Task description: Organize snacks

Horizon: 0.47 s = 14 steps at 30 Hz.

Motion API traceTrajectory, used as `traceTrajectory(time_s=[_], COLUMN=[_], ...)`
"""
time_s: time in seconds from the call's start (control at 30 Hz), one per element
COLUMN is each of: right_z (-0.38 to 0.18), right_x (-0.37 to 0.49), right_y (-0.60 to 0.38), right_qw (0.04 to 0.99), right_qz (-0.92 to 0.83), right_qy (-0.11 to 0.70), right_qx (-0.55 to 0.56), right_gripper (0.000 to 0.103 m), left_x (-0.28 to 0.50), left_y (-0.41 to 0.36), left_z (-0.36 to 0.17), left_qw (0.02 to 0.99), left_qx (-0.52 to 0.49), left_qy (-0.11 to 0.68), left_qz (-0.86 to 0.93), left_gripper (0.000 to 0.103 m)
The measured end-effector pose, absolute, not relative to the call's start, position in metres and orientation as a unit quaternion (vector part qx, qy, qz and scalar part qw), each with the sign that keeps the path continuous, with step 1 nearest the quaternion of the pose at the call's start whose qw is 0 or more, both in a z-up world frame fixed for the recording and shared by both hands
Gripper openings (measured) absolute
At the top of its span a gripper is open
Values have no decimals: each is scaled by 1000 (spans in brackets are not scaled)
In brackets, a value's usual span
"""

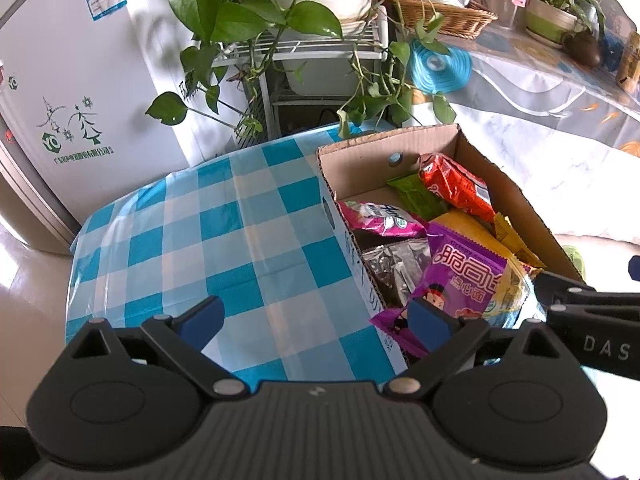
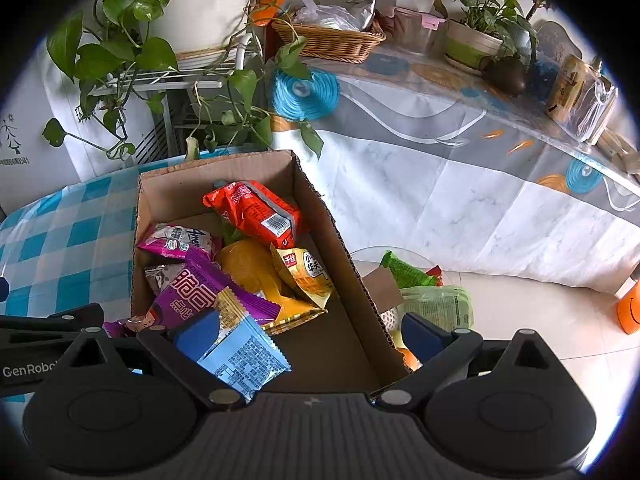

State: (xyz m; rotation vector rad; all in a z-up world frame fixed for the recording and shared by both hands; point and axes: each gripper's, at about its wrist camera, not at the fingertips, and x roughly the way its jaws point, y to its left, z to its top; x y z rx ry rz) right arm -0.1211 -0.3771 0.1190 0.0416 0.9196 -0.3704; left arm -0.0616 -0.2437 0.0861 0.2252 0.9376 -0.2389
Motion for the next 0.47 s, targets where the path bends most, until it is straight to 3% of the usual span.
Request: traceTrajectory(time_s=[0.47], right_z=[120], right_x=[-120], right_y=[-373], right_qw=[881], right_qz=[-171], right_qy=[440], right_qx=[22], right_gripper=[101], left_x=[-59], left_y=[-237], left_z=[87], left_qw=[881], left_qx=[105], left_qy=[446], left_qz=[-117], left_gripper=[97])
